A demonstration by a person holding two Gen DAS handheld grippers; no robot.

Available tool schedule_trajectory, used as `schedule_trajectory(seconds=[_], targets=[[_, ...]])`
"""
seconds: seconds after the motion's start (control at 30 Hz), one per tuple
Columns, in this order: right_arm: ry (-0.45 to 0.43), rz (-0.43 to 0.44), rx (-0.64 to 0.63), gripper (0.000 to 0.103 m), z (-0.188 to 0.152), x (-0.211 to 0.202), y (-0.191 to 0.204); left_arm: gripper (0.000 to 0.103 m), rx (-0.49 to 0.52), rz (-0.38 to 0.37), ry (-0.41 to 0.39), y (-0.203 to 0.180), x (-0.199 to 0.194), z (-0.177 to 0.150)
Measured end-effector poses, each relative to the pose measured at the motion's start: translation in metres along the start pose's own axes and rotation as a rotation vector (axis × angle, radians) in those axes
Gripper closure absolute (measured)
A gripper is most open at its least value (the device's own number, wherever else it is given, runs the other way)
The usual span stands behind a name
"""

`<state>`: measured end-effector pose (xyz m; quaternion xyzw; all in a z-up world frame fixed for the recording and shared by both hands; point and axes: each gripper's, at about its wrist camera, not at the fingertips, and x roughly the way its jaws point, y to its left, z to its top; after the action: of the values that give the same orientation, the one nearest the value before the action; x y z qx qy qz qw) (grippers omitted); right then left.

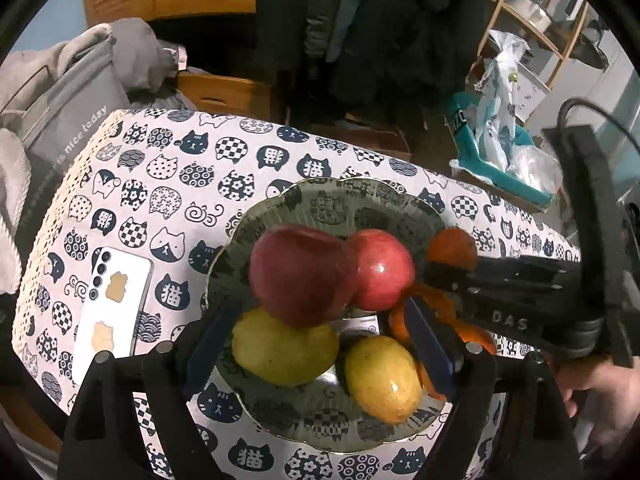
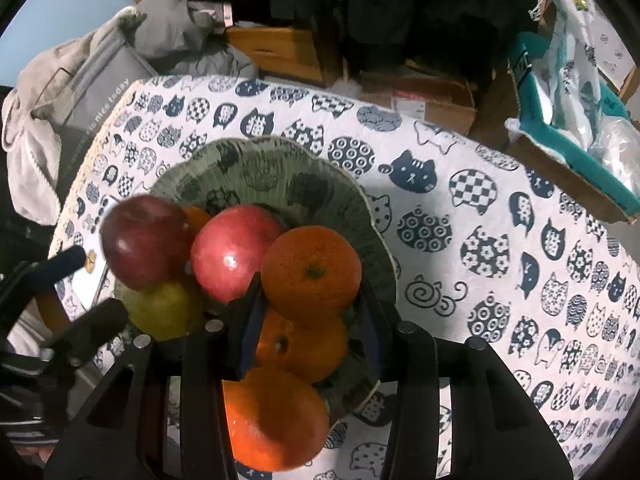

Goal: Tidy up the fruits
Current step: 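Lower the apple and orange into the bowl and open both grippers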

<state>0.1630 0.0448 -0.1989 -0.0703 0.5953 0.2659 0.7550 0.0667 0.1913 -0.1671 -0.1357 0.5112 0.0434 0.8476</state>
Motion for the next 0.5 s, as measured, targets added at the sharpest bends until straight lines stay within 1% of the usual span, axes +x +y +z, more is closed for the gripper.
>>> schedule_trajectory(seconds=[0.1, 0.17, 0.27, 0.37, 0.43, 0.5], targets=[[0.022, 0.006, 0.006, 0.060, 0.0010, 0.0077, -0.0001, 0.016, -0.001, 0.008, 0.002, 0.0021, 0.0002, 0.0000], [0.005, 0.007, 0.015, 0.059, 0.0032, 0.0062, -0.0024, 0.016, 0.003, 0.014, 0.003, 0.0023, 0.0007, -0.0004], [0.018, 0.003, 0.030, 0.058, 0.0059, 0.0074, -0.0064, 0.016, 0.005, 0.016, 0.006, 0.0022, 0.0009, -0.0010], [0.021, 0.003, 0.037, 0.053, 0.0057, 0.0077, -0.0091, 0.016, 0.004, 0.018, 0.000, 0.0017, -0.0007, -0.0007], [0.023, 0.012, 0.031, 0.052, 0.0051, 0.0063, -0.0082, 0.016, 0.005, 0.020, -0.004, 0.0004, -0.0027, -0.0003], [0.020, 0.004, 0.020, 0.051, 0.0047, 0.0034, -0.0060, 0.016, 0.007, 0.019, -0.010, -0.0014, -0.0056, 0.0006]])
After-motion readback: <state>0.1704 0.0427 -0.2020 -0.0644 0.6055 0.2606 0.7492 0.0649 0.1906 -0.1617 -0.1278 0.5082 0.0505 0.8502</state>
